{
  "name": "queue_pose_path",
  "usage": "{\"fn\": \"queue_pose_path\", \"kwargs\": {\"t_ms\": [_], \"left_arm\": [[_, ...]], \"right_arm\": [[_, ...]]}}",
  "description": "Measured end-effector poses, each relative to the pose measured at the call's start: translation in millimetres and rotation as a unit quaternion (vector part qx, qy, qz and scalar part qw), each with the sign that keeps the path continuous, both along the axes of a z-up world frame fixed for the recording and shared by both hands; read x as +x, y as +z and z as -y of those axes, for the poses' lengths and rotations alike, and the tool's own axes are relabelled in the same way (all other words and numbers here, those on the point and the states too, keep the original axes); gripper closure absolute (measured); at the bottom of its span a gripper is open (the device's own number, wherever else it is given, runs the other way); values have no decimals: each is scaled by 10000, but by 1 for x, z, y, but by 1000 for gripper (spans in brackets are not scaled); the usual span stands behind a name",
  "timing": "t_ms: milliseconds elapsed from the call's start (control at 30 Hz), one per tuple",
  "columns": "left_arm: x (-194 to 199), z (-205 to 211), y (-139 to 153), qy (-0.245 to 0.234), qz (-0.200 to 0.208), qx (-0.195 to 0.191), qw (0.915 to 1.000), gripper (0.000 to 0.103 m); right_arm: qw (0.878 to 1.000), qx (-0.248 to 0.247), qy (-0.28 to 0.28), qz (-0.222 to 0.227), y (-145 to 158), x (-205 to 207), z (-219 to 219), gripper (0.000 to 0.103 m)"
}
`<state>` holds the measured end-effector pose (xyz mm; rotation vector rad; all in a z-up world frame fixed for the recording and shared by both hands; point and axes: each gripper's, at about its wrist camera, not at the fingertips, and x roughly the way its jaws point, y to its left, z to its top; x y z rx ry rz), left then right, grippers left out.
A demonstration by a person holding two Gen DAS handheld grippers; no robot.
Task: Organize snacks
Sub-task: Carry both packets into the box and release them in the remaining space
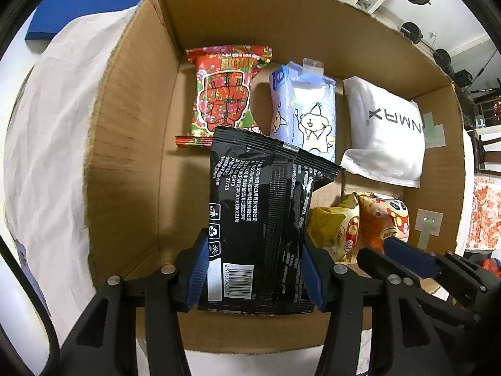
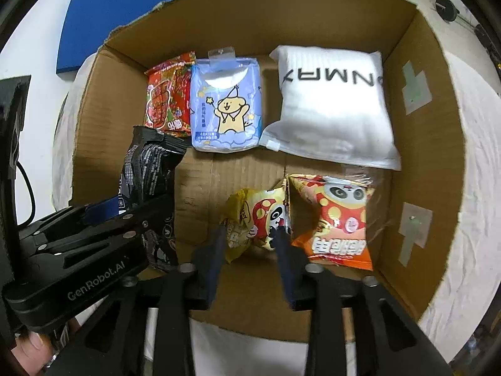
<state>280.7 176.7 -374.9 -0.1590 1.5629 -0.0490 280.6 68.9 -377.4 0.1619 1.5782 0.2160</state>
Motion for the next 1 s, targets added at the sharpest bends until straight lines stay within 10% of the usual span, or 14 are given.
{"fn": "queue_pose_path", "kwargs": {"t_ms": [100, 500, 767, 1000], "left_arm": [[-2, -3, 11, 87, 113, 18, 9999, 51], [-6, 1, 71, 78, 826, 168, 9964, 46], [-11, 5, 87, 40, 1055, 478, 9933, 10], [-16, 11, 85, -40, 1063, 639, 9923, 4]], "right_arm": [[9998, -65, -47, 157, 12, -1, 4, 43], [9981, -376, -271, 413, 52, -7, 37, 40], [9965, -471, -444, 523, 61, -12, 56, 16], [9961, -540, -451, 537, 60, -16, 61, 0]]}}
